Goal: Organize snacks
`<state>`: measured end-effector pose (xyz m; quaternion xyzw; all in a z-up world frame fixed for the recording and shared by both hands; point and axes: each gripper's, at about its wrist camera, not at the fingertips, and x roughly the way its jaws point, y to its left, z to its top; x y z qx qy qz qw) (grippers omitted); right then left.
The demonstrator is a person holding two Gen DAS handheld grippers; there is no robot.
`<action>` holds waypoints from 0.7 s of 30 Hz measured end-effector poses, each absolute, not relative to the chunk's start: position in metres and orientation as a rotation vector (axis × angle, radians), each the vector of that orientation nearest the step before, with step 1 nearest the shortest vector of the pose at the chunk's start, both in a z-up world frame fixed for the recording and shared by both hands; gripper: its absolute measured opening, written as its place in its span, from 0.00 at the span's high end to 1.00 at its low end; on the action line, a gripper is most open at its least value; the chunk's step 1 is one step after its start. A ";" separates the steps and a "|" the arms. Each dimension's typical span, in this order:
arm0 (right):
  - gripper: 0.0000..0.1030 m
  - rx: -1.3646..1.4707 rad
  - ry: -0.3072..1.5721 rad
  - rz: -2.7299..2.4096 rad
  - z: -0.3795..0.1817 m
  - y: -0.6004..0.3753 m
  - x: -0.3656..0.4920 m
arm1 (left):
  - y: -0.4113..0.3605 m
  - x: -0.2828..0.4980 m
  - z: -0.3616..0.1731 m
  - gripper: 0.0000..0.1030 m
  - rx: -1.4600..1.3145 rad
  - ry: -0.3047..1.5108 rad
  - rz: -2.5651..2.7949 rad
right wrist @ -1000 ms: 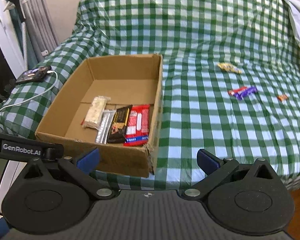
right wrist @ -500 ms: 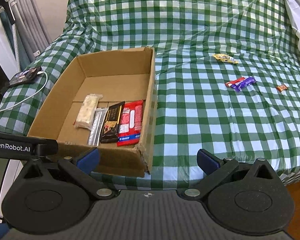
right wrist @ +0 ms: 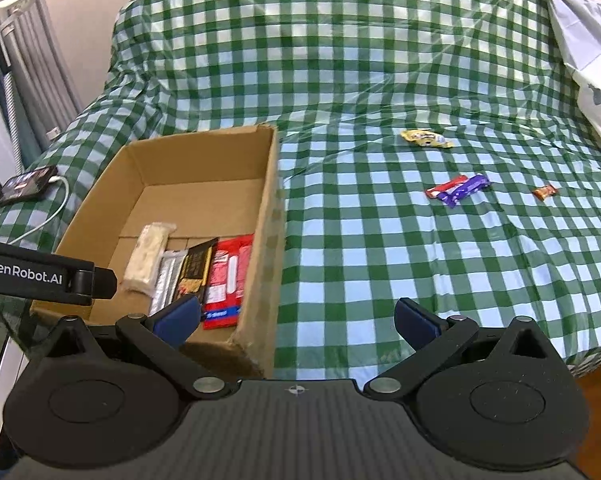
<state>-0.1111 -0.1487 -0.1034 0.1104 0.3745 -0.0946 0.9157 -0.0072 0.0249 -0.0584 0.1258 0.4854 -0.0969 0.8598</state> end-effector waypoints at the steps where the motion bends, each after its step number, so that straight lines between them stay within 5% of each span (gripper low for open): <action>1: 0.01 0.232 0.769 -0.201 -0.103 -0.151 -0.111 | 0.023 -0.006 -0.058 0.00 0.266 1.018 -0.205; 21: 0.01 0.283 0.751 -0.312 -0.112 -0.211 -0.107 | -0.040 0.017 -0.060 0.00 0.338 1.006 -0.268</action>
